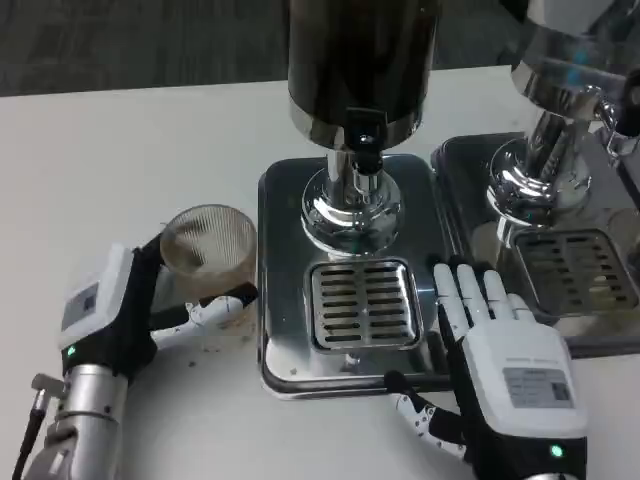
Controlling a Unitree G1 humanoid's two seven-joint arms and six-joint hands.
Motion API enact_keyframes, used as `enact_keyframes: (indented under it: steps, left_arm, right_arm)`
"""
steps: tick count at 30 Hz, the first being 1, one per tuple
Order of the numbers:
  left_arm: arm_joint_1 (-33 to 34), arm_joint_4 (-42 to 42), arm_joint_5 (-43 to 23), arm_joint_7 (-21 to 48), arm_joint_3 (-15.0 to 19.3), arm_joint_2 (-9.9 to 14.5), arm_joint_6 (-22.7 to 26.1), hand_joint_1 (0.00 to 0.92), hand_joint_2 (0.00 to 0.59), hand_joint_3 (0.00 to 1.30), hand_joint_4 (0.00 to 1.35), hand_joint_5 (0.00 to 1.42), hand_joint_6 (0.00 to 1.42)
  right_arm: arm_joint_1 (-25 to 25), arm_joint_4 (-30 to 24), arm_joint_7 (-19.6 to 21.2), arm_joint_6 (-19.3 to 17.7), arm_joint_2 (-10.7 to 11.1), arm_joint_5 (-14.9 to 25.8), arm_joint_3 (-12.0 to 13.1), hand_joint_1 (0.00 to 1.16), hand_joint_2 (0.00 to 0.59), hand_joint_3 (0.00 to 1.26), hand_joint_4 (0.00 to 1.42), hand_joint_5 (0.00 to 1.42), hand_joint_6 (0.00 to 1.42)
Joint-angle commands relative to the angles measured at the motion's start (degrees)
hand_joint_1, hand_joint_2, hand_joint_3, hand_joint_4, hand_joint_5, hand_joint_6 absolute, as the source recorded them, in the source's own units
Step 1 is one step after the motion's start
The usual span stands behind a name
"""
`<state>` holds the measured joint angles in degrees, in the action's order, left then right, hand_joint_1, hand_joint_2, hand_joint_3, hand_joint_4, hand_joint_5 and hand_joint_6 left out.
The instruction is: Grasp the cup under the faucet to collect the drink, then remove the cup.
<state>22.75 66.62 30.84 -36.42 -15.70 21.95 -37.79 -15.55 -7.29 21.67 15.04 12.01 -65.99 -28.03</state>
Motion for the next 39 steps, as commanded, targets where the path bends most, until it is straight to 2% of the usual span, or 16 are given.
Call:
enact_keyframes:
  steps: [1, 6, 19, 27, 31, 39]
  left_arm:
    - [-1.5, 0.1, 1.9, -4.0, -1.4, -0.2, -0.5, 0.458, 0.074, 0.54, 0.71, 0.92, 1.12]
    - [-2.4, -0.9, 3.0, -8.6, -1.8, 0.2, -0.8, 0.459, 0.075, 0.59, 0.77, 0.96, 1.15]
    - [-2.5, -3.9, 4.0, -14.3, -1.0, 0.5, -2.1, 0.462, 0.075, 0.61, 0.78, 0.96, 1.16]
    - [-2.7, -7.5, 4.6, -15.1, -1.1, 0.6, -3.1, 0.414, 0.086, 0.57, 0.72, 0.92, 1.12]
    - [-3.0, -9.4, 5.1, -15.3, -1.0, 0.5, -3.7, 0.411, 0.086, 0.56, 0.72, 0.9, 1.12]
    - [-3.0, -10.8, 6.7, -14.4, -1.9, -0.3, -4.3, 0.41, 0.086, 0.56, 0.72, 0.9, 1.12]
  right_arm:
    - [-0.1, -0.8, 0.5, 0.0, 0.2, 0.0, 0.3, 0.52, 0.315, 0.0, 0.0, 0.0, 0.11]
    - [0.0, -0.7, 0.2, -0.1, 0.3, 0.2, 0.4, 0.52, 0.315, 0.0, 0.0, 0.0, 0.11]
    - [0.3, -0.7, 0.2, -0.3, 0.6, 0.1, 0.6, 0.52, 0.309, 0.0, 0.0, 0.0, 0.12]
    - [0.6, -0.5, 0.1, -0.4, 0.8, 0.3, 0.8, 0.53, 0.309, 0.0, 0.0, 0.0, 0.11]
    - [-0.2, -1.1, 1.7, 0.0, 0.4, -0.1, 1.0, 0.54, 0.314, 0.0, 0.0, 0.0, 0.1]
    - [-0.3, -1.1, 2.2, 0.0, 0.2, 0.0, 1.2, 0.53, 0.317, 0.0, 0.0, 0.0, 0.1]
